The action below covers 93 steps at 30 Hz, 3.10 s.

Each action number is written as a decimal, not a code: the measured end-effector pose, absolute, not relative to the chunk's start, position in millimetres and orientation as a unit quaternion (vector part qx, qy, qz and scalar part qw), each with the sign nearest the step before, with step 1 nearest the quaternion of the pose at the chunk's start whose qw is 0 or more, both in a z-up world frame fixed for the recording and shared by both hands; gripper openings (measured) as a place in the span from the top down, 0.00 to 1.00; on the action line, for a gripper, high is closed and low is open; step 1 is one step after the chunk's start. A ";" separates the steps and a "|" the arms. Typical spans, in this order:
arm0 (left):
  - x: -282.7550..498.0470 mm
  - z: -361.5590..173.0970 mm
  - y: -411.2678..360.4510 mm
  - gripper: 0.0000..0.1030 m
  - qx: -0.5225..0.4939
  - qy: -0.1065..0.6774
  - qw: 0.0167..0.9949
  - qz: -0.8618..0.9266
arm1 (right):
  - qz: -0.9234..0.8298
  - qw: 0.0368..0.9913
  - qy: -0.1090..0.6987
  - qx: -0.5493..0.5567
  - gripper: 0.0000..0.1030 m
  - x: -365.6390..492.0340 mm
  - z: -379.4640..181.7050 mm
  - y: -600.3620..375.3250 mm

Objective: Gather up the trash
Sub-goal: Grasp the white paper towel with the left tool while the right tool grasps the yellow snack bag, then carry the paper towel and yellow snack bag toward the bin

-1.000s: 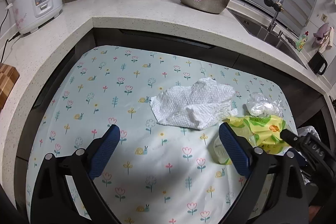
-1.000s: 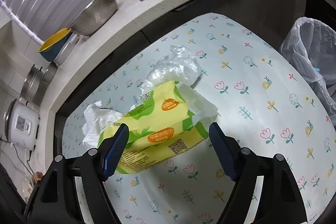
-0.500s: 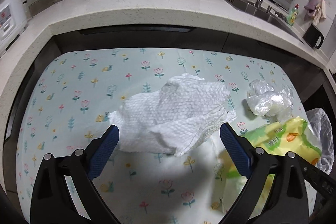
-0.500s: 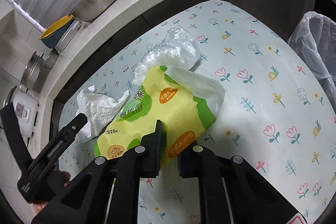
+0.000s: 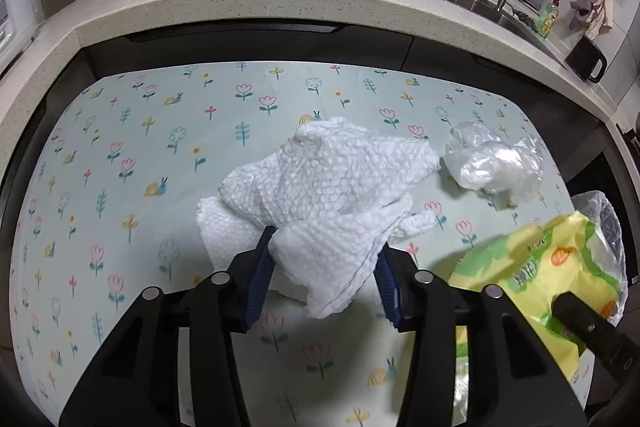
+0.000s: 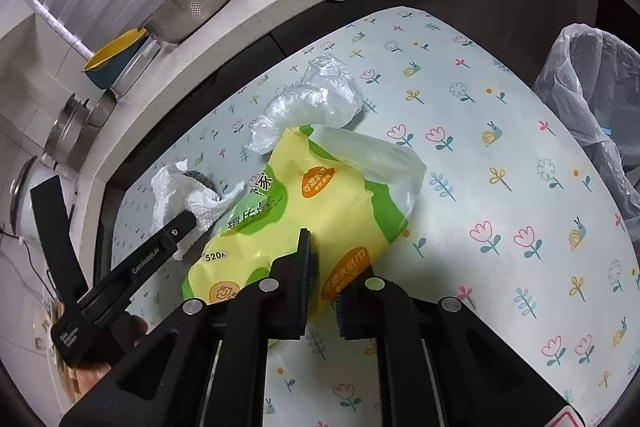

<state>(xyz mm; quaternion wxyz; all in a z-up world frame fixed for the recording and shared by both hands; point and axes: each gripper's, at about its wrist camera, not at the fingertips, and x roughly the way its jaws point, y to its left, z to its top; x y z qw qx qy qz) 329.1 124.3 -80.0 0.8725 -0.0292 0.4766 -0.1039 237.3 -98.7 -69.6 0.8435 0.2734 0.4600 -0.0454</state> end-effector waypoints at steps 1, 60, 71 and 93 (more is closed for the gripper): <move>323.1 -77.9 126.9 0.59 -0.036 0.478 0.871 -0.104 | -0.044 0.845 0.458 0.272 0.90 234.4 -67.0 -98.1; 165.1 50.2 50.5 0.98 -0.035 0.399 0.889 -0.222 | -0.041 0.885 0.363 0.289 0.96 101.0 23.3 -182.8; 160.9 70.4 -42.0 0.98 -0.004 0.385 0.877 -0.289 | -0.102 0.886 0.332 0.306 0.96 70.0 32.8 -253.4; 180.7 55.8 -238.1 0.96 0.041 0.398 0.822 -0.405 | -0.240 0.867 0.289 0.328 0.96 43.4 22.7 -391.1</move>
